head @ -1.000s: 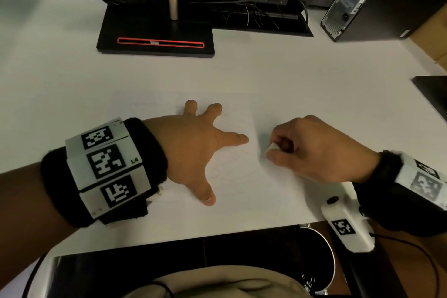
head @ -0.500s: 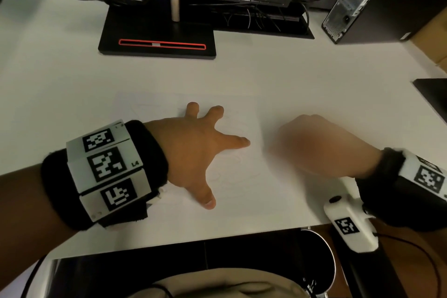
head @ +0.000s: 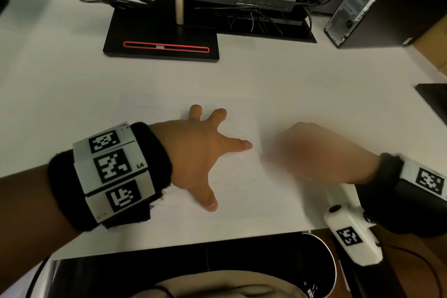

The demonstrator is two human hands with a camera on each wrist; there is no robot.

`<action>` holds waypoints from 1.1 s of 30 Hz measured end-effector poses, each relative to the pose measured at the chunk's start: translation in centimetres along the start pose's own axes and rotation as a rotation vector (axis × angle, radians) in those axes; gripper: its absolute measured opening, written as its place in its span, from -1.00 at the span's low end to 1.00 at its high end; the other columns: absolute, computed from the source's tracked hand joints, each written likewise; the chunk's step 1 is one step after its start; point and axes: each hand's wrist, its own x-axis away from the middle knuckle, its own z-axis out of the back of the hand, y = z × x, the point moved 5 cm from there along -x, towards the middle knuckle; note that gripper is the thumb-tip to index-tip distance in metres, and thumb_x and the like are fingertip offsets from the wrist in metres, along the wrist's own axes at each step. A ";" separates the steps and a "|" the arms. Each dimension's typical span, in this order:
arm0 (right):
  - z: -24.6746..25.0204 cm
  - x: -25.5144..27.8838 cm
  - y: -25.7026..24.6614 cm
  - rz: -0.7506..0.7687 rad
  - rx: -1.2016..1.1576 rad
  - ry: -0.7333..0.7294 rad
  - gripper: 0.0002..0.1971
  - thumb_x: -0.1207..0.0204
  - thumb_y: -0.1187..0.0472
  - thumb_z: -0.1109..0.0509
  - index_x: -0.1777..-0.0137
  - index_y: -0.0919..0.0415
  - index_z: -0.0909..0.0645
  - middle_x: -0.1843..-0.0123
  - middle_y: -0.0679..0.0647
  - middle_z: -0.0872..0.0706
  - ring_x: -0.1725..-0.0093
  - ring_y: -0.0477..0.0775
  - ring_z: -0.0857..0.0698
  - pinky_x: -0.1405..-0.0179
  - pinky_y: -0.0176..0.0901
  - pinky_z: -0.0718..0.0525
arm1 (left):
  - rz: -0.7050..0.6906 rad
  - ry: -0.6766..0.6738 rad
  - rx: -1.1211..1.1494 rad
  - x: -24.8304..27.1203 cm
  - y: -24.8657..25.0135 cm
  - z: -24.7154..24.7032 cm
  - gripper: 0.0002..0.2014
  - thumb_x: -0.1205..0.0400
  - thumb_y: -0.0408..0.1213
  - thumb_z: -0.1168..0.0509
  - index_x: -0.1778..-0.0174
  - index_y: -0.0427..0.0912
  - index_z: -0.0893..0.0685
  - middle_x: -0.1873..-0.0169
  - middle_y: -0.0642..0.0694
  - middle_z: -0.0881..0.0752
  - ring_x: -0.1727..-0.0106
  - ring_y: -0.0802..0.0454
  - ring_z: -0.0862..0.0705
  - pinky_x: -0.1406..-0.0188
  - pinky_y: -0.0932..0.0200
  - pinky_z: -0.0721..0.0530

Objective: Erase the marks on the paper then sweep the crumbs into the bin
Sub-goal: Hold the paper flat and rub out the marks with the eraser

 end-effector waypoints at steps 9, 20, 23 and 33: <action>0.0 -0.4 -0.3 -0.039 -0.042 0.002 -0.62 -0.66 0.01 -0.39 0.32 0.24 -0.66 0.41 0.15 -0.72 0.55 -0.15 -0.52 0.47 -0.28 -0.51 | 0.001 -0.002 -0.003 0.0 0.0 0.0 0.15 -0.28 0.36 -0.56 -0.58 0.65 0.18 -0.67 0.12 0.30 -0.70 -0.27 0.26 -0.37 -0.29 -0.59; -1.1 0.0 -1.4 -0.012 -0.047 -0.113 -0.58 -0.66 -0.01 -0.39 0.37 0.23 -0.62 0.53 -0.01 -0.63 0.57 -0.16 -0.49 0.50 -0.37 -0.46 | -0.002 -0.002 -0.015 0.1 0.0 0.0 0.16 -0.28 0.37 -0.55 -0.59 0.62 0.18 -0.65 0.16 0.28 -0.68 -0.26 0.20 -0.34 -0.24 -0.61; -0.4 -0.5 -0.6 -0.037 -0.031 -0.064 -0.57 -0.66 0.00 -0.38 0.35 0.31 -0.61 0.54 0.04 -0.59 0.56 -0.13 -0.46 0.46 -0.24 -0.48 | 0.003 -0.010 -0.012 0.1 0.0 0.1 0.15 -0.30 0.36 -0.55 -0.59 0.63 0.19 -0.66 0.14 0.31 -0.69 -0.26 0.25 -0.37 -0.27 -0.59; -0.8 0.8 -0.3 -0.017 -0.022 -0.046 -0.58 -0.67 -0.03 -0.39 0.35 0.24 -0.61 0.53 0.01 -0.58 0.57 -0.15 -0.45 0.52 -0.33 -0.46 | 0.002 -0.004 -0.011 0.1 0.0 0.0 0.16 -0.29 0.36 -0.55 -0.59 0.62 0.18 -0.65 0.14 0.30 -0.68 -0.25 0.22 -0.38 -0.26 -0.59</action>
